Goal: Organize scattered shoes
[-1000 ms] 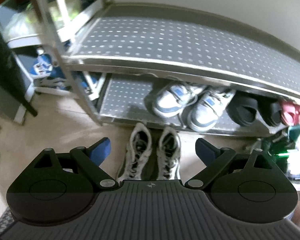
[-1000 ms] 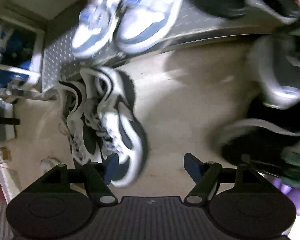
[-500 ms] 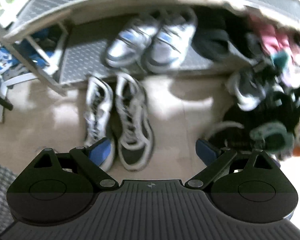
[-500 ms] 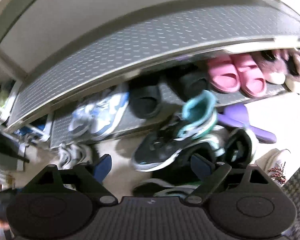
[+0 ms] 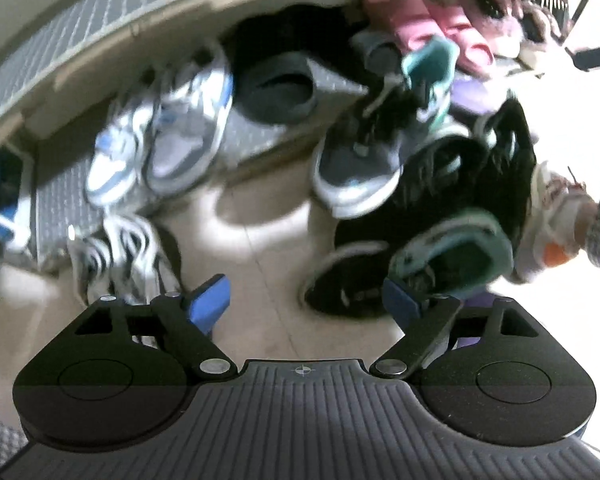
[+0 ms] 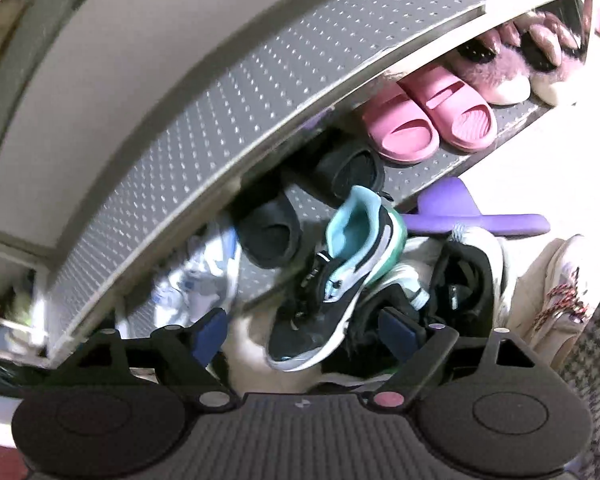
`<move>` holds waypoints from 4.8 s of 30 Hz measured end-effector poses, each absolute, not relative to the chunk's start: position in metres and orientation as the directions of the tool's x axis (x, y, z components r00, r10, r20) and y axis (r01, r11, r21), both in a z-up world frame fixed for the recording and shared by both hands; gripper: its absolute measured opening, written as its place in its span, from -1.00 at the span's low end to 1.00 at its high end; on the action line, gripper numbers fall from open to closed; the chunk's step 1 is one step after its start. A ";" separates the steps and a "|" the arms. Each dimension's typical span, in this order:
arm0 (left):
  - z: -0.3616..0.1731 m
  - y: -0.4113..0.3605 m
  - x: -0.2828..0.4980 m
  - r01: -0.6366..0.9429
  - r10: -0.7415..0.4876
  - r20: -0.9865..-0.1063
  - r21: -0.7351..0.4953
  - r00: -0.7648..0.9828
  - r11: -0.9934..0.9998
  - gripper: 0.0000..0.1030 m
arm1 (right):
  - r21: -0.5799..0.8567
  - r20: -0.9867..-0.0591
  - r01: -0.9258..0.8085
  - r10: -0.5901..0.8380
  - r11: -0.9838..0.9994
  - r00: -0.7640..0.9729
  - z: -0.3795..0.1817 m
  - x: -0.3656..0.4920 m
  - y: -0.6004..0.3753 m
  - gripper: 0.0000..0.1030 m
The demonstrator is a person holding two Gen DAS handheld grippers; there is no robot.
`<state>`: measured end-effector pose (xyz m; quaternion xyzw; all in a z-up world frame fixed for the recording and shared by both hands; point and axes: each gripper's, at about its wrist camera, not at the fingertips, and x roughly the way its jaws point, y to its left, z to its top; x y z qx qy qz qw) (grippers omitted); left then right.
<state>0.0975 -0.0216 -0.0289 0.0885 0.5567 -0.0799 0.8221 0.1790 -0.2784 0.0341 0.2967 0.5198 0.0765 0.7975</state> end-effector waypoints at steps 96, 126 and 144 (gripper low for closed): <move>0.011 0.198 0.058 -0.286 0.063 -0.948 -0.030 0.312 0.958 0.83 | 0.138 -0.982 -0.013 0.138 0.990 0.132 -0.213 0.234 0.013 -0.73; 0.002 0.120 0.058 0.003 -0.038 -0.916 -0.040 0.399 0.999 0.86 | 0.245 -0.957 0.016 0.240 0.969 0.162 -0.082 0.216 -0.108 0.66; -0.037 -0.005 0.058 0.331 -0.170 -0.942 -0.069 0.289 0.941 0.81 | 0.221 -0.975 0.181 0.214 0.958 0.056 -0.089 0.167 -0.220 0.31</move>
